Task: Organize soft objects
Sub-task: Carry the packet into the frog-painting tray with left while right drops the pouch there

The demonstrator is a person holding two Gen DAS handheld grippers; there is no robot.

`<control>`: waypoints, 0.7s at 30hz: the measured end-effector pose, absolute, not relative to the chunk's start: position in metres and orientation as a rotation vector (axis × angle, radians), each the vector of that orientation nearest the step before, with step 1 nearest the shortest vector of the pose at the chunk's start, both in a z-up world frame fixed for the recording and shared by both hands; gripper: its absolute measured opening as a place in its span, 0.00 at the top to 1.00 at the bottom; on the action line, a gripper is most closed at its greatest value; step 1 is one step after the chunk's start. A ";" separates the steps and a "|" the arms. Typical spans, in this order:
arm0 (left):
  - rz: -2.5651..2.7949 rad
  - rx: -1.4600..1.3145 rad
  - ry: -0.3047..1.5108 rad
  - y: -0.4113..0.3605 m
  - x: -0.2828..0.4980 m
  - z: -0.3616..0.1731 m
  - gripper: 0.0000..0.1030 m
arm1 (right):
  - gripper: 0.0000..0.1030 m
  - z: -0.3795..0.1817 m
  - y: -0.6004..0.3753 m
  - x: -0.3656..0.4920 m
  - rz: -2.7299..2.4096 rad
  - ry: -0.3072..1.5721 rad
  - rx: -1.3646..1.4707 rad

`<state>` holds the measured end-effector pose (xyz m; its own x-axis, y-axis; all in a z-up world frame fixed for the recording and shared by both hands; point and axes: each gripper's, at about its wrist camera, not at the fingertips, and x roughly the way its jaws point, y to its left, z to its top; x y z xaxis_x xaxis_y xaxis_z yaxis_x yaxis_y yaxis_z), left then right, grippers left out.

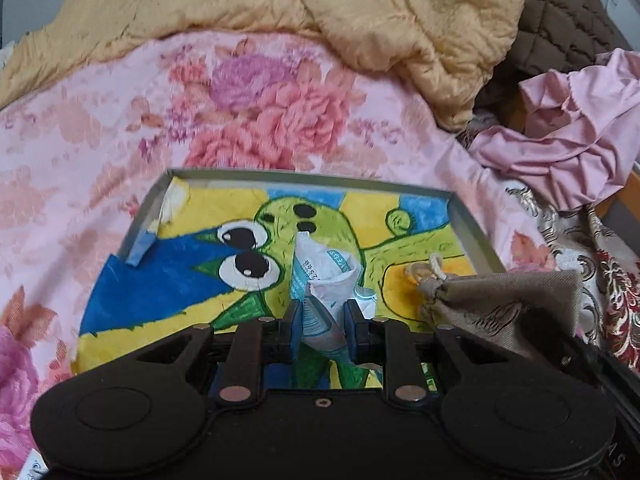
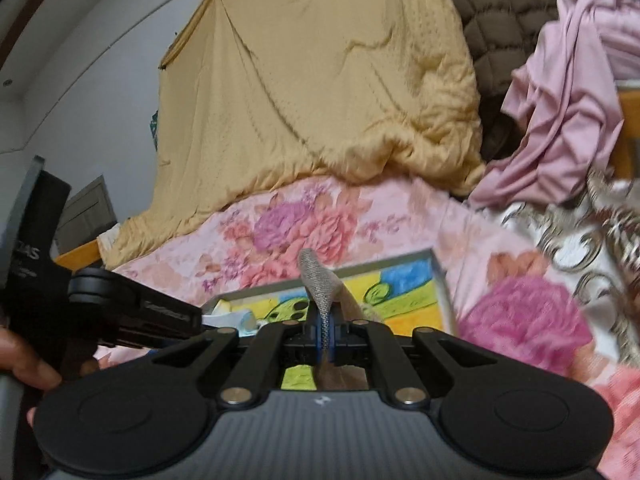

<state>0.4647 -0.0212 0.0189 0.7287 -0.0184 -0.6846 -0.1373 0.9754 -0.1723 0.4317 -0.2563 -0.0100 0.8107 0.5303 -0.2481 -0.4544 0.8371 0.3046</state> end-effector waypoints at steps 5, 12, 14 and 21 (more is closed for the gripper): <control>0.074 -0.226 0.780 -0.019 0.471 0.012 0.77 | 0.96 -0.013 -0.247 0.433 0.563 0.362 0.220; 0.062 -0.245 0.803 -0.012 0.468 0.007 0.77 | 0.96 -0.021 -0.231 0.438 0.593 0.431 0.196; 0.064 -0.238 0.809 -0.010 0.468 0.008 0.77 | 0.96 -0.022 -0.226 0.440 0.597 0.449 0.187; 0.068 -0.213 0.854 -0.005 0.469 0.000 0.77 | 0.93 -0.034 -0.208 0.457 0.576 0.576 0.158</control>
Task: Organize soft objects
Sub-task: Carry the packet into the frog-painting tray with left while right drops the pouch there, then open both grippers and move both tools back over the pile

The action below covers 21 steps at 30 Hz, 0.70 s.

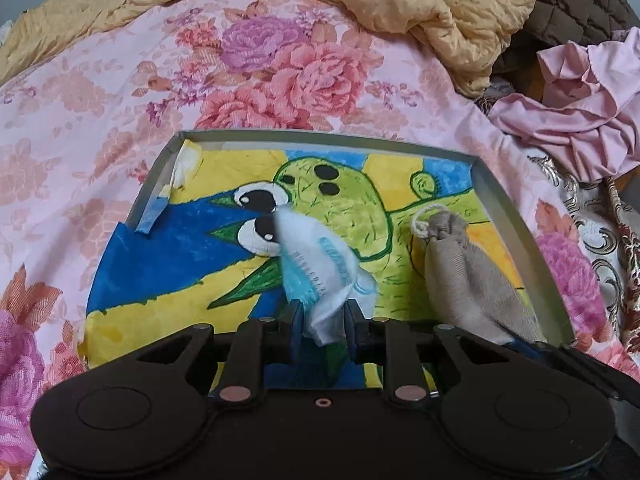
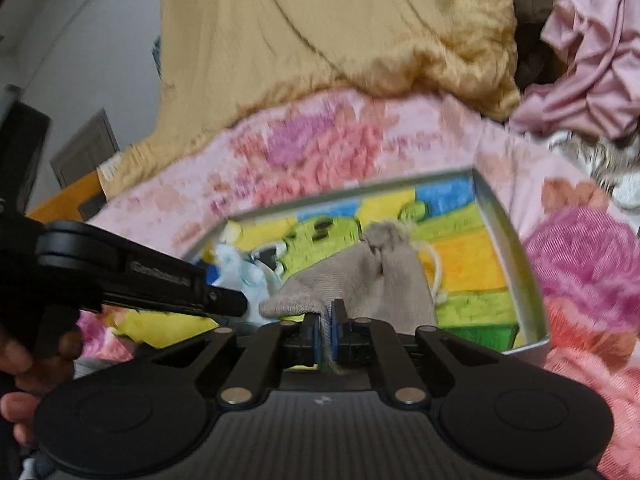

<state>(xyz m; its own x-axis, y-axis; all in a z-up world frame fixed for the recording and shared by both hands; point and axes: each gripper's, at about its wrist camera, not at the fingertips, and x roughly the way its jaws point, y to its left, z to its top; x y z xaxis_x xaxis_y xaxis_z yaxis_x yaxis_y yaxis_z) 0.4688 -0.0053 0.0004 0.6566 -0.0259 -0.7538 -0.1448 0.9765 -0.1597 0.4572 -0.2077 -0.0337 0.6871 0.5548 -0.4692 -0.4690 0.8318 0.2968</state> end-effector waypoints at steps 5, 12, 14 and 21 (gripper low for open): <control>0.054 -0.218 0.873 -0.004 0.470 -0.003 0.78 | 0.90 -0.038 -0.211 0.462 0.572 0.605 0.183; 0.069 -0.235 0.874 -0.002 0.466 -0.003 0.77 | 0.66 -0.031 -0.212 0.460 0.567 0.600 0.158; 0.078 -0.244 0.871 0.000 0.462 -0.002 0.74 | 0.56 -0.027 -0.211 0.456 0.554 0.590 0.118; 0.097 -0.253 0.848 0.005 0.439 0.007 0.54 | 0.35 -0.012 -0.210 0.441 0.533 0.580 0.062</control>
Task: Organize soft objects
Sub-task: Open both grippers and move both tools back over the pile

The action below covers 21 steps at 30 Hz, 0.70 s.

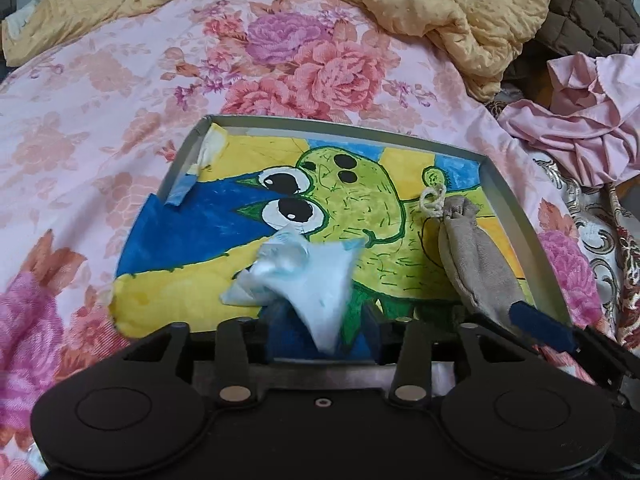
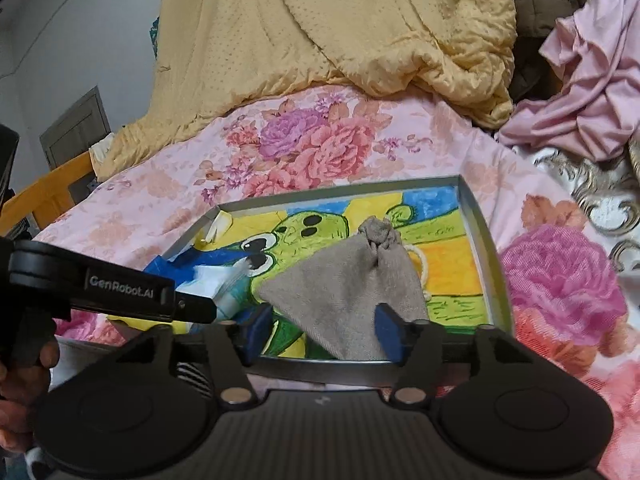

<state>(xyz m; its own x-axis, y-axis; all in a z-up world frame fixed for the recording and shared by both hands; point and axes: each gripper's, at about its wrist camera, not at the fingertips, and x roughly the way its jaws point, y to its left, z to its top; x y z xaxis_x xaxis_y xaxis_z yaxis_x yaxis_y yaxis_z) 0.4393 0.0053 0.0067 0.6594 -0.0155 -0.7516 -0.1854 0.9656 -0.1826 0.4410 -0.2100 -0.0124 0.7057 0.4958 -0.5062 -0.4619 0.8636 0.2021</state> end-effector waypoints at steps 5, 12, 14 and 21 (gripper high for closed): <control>0.090 -0.253 0.804 0.005 0.421 0.021 0.44 | 0.27 0.003 -0.213 0.427 0.519 0.569 0.049; 0.078 -0.237 0.703 0.005 0.384 0.054 0.19 | 0.15 0.039 -0.222 0.394 0.473 0.493 0.006; 0.079 -0.239 0.689 0.006 0.374 0.063 0.16 | 0.12 0.049 -0.226 0.383 0.458 0.476 -0.002; 0.103 -0.202 0.613 0.004 0.325 0.087 0.04 | 0.04 0.079 -0.245 0.341 0.438 0.419 0.001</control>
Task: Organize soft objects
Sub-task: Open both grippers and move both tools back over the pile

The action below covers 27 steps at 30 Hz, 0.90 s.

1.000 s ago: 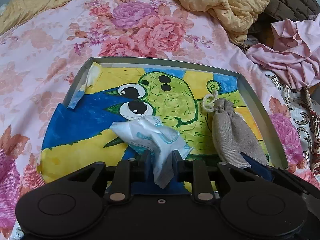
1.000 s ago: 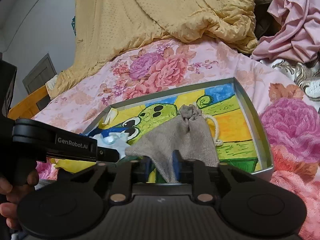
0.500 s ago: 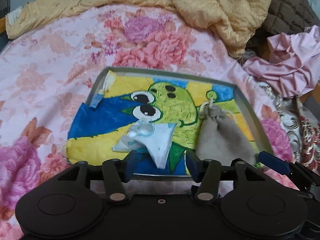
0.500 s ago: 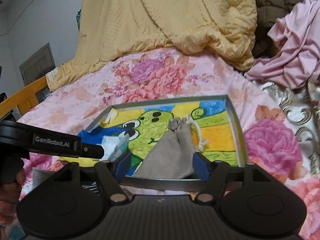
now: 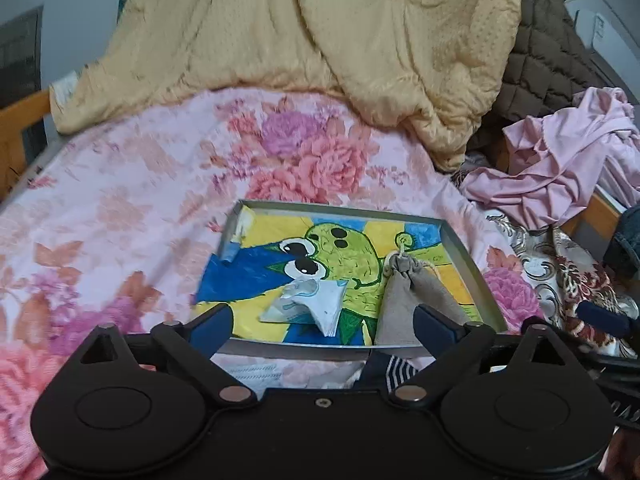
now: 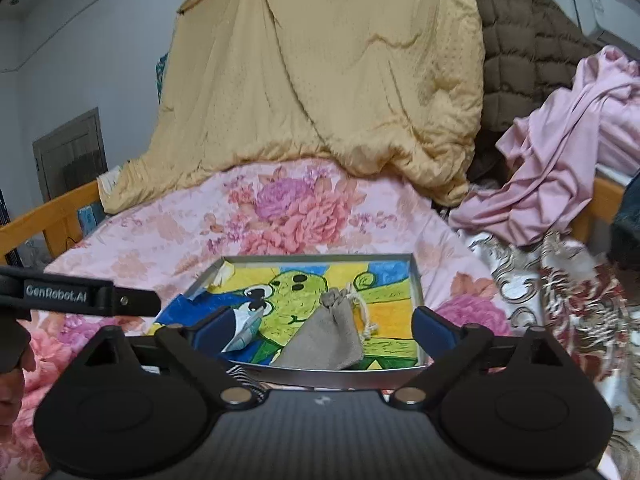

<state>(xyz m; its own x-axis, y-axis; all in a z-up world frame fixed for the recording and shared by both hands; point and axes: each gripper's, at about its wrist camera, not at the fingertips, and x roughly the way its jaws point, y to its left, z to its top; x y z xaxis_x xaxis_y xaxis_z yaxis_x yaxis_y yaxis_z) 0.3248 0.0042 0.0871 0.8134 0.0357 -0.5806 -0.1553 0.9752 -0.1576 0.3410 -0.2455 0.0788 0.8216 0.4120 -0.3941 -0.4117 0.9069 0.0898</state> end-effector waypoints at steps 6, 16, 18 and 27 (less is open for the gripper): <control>0.109 -0.187 0.542 -0.002 0.271 0.094 0.01 | 0.01 0.095 -0.257 0.298 0.426 0.361 -0.027; 0.098 -0.174 0.462 -0.020 0.200 0.090 0.01 | 0.00 0.092 -0.277 0.231 0.417 0.299 -0.047; 0.092 -0.169 0.461 -0.024 0.189 0.088 0.01 | 0.00 0.088 -0.281 0.221 0.407 0.303 -0.057; 0.079 -0.152 0.475 -0.040 0.141 0.069 0.01 | 0.00 0.067 -0.304 0.177 0.377 0.362 -0.064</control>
<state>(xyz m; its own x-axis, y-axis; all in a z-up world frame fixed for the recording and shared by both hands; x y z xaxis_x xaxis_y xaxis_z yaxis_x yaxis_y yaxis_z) 0.1408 -0.0396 0.0688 0.8866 0.0407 -0.4607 -0.1115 0.9855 -0.1276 0.1770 -0.3042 0.0673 0.8666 0.3483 -0.3574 -0.3711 0.9286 0.0051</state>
